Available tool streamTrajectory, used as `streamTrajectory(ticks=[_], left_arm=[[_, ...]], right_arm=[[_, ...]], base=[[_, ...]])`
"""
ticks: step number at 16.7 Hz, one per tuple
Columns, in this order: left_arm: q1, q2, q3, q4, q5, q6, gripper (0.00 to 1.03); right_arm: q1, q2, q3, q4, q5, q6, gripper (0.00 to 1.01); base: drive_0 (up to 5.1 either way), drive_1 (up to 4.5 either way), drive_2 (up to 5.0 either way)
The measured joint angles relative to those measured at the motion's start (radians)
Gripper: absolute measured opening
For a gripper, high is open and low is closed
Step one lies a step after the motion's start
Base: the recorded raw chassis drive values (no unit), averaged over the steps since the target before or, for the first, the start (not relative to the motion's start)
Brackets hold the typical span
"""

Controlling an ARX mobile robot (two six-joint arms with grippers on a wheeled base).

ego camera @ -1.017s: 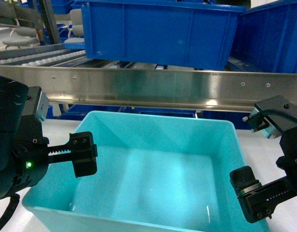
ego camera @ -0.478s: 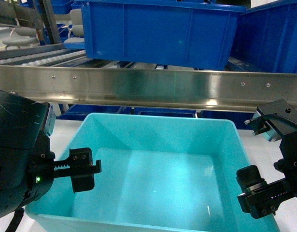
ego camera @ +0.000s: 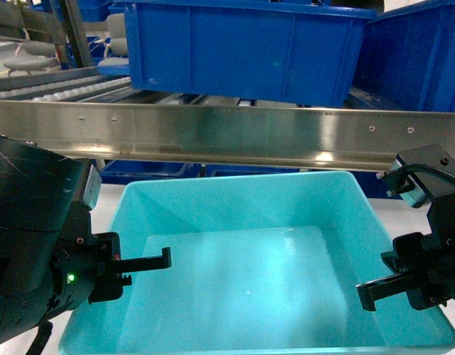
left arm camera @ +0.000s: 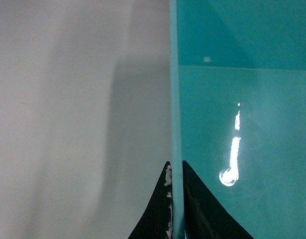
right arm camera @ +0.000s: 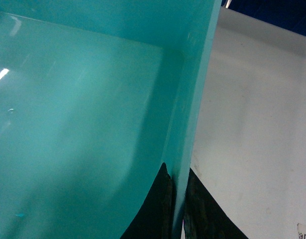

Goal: Organize blue bins on left shelf correctly

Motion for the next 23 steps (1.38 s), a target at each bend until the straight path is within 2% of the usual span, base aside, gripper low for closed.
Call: streamTrajectory(ticks=[1, 3, 7, 8, 9, 13, 23], left_arm=[[0.000, 0.000, 0.000, 0.000, 0.000, -0.002, 0.02], [0.000, -0.002, 0.000, 0.000, 0.000, -0.001, 0.02], [0.010, -0.129, 0.001, -0.057, 0.004, 0.040, 0.02], [0.013, -0.198, 0.009, -0.092, 0.004, 0.047, 0.02], [0.013, -0.260, 0.021, -0.087, 0.004, 0.052, 0.02], [0.013, -0.258, 0.036, -0.097, 0.019, 0.052, 0.02], [0.012, -0.251, 0.033, -0.096, 0.021, 0.052, 0.02]], right_arm=[[0.000, 0.000, 0.000, -0.003, 0.000, 0.020, 0.03], [0.000, 0.000, 0.000, -0.006, -0.001, 0.022, 0.03], [0.010, -0.112, -0.003, -0.066, -0.025, 0.036, 0.03], [0.012, -0.181, -0.014, -0.039, -0.041, 0.034, 0.03], [-0.003, -0.286, -0.064, 0.055, -0.072, 0.040, 0.03], [-0.013, -0.312, -0.086, 0.057, -0.076, 0.048, 0.03], [-0.013, -0.311, -0.089, 0.063, -0.077, 0.052, 0.03]], base=[[0.0, 0.00, 0.0], [0.0, 0.00, 0.0], [0.0, 0.00, 0.0], [0.0, 0.00, 0.0], [0.0, 0.00, 0.0], [0.0, 0.00, 0.0], [-4.6, 0.97, 3.9]])
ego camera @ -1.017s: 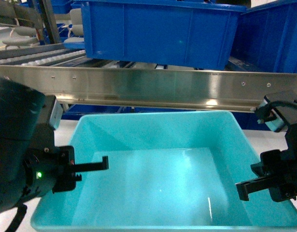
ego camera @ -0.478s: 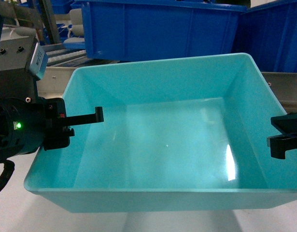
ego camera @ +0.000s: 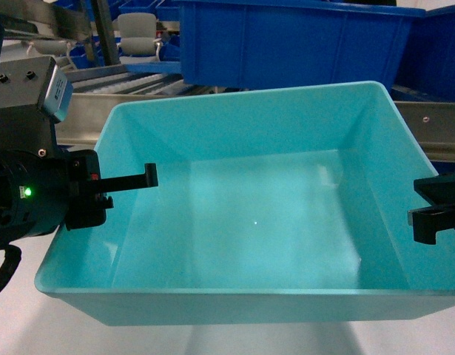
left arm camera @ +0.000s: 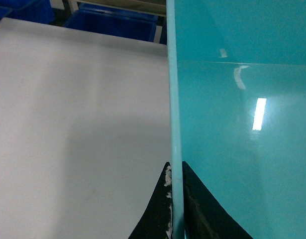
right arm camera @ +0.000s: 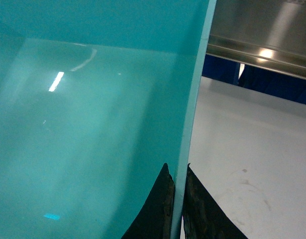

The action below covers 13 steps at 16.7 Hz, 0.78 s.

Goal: Organize blue bins on left shelf correctly

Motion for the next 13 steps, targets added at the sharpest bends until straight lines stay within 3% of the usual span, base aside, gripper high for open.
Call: streamTrajectory(ticks=[13], left_arm=[[0.000, 0.000, 0.000, 0.000, 0.000, 0.000, 0.02]], right_arm=[[0.000, 0.000, 0.000, -0.002, 0.000, 0.000, 0.03]], base=[[-5.0, 2.30, 2.6]])
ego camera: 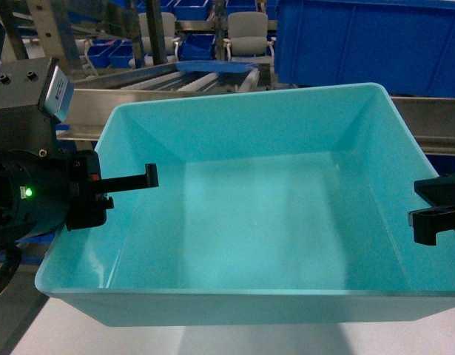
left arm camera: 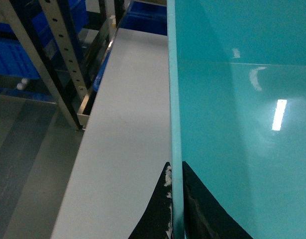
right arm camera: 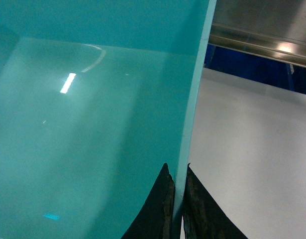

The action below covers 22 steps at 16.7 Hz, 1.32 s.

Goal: Organize blue bins on left shelf correctly

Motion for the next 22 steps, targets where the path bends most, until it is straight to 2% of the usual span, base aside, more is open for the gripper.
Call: streamTrajectory(ticks=[10, 22], left_arm=[[0.000, 0.000, 0.000, 0.001, -0.001, 0.000, 0.02], [0.000, 0.000, 0.000, 0.002, -0.001, 0.000, 0.02]], right_arm=[[0.000, -0.002, 0.000, 0.002, 0.000, 0.000, 0.03], [0.000, -0.002, 0.000, 0.001, -0.001, 0.000, 0.03]], base=[[-5.0, 2.46, 2.5], [-4.8, 3.55, 1.2]])
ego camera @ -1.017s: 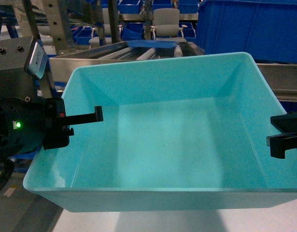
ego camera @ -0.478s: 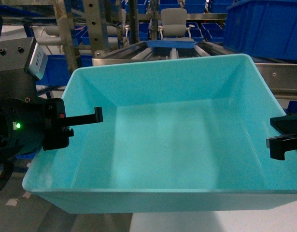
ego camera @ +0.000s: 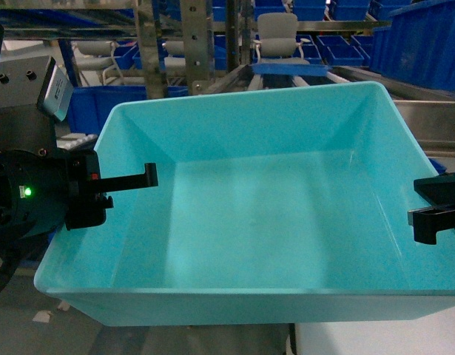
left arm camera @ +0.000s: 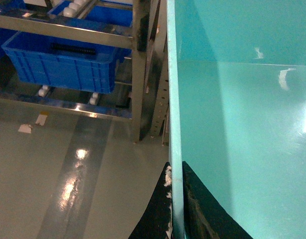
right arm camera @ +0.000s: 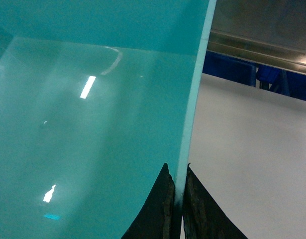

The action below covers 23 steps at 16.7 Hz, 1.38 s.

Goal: Organize blue bins on left shelf correctly

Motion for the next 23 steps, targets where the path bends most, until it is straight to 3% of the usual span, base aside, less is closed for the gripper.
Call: streamTrajectory(ticks=[23], left_arm=[[0.000, 0.000, 0.000, -0.002, -0.001, 0.000, 0.02]], right_arm=[[0.000, 0.000, 0.000, -0.003, -0.002, 0.000, 0.03]], base=[[-4.9, 3.60, 0.9]])
